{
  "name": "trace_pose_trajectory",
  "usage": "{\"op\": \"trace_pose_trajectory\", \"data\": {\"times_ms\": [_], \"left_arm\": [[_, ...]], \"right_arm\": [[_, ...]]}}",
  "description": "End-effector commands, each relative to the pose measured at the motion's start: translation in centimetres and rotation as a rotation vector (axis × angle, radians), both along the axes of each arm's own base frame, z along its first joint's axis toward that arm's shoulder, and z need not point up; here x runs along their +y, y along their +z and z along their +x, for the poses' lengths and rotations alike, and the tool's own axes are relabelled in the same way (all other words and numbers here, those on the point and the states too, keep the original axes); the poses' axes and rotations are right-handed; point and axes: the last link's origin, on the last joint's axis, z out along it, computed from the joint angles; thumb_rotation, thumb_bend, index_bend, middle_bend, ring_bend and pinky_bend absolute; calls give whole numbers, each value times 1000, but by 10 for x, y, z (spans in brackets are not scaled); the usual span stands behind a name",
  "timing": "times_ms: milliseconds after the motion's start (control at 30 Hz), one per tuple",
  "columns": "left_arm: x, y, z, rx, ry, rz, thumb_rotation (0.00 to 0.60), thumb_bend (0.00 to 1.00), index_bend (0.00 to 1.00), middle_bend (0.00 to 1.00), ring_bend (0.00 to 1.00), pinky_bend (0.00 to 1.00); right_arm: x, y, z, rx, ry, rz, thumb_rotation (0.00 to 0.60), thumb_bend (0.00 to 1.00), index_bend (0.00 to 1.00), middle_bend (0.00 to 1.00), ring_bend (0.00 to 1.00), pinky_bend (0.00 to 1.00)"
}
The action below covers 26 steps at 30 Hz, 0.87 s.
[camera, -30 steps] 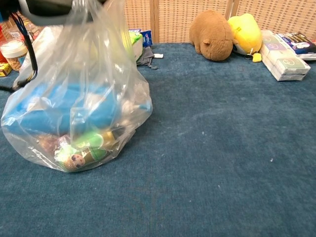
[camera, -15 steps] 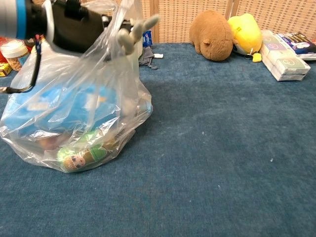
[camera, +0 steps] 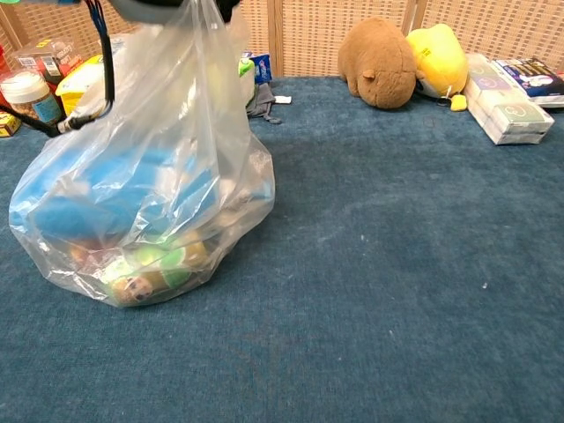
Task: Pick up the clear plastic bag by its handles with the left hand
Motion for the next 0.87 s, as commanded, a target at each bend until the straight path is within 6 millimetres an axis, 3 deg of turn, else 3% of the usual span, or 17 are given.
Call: {"op": "trace_pose_trajectory", "data": {"times_ms": [33, 133, 200, 333, 467, 867], "left_arm": [[0, 19, 10, -45, -10, 37, 39, 473, 428, 655, 903, 961], [-1, 34, 19, -62, -15, 58, 182, 569, 501, 701, 918, 967], [-2, 42, 24, -44, -26, 68, 244, 635, 529, 716, 919, 967], [-3, 60, 36, -16, -48, 104, 309, 708, 561, 739, 919, 967], [-1, 79, 46, -3, -57, 150, 346, 739, 575, 749, 919, 967], [2, 123, 87, 9, -104, 260, 349, 727, 575, 749, 919, 967]], "right_arm": [[0, -1, 1, -3, 4, 3, 111, 329, 373, 390, 249, 187], [0, -1, 2, -5, 9, 4, 111, 329, 374, 391, 249, 187], [0, -1, 2, -8, 11, 2, 113, 328, 374, 391, 249, 186], [1, -1, 2, -13, 16, 3, 112, 329, 373, 392, 250, 187], [3, -1, 1, -17, 17, 1, 113, 328, 374, 392, 250, 187], [3, 0, -2, -26, 12, -4, 118, 328, 373, 392, 250, 187]]}}
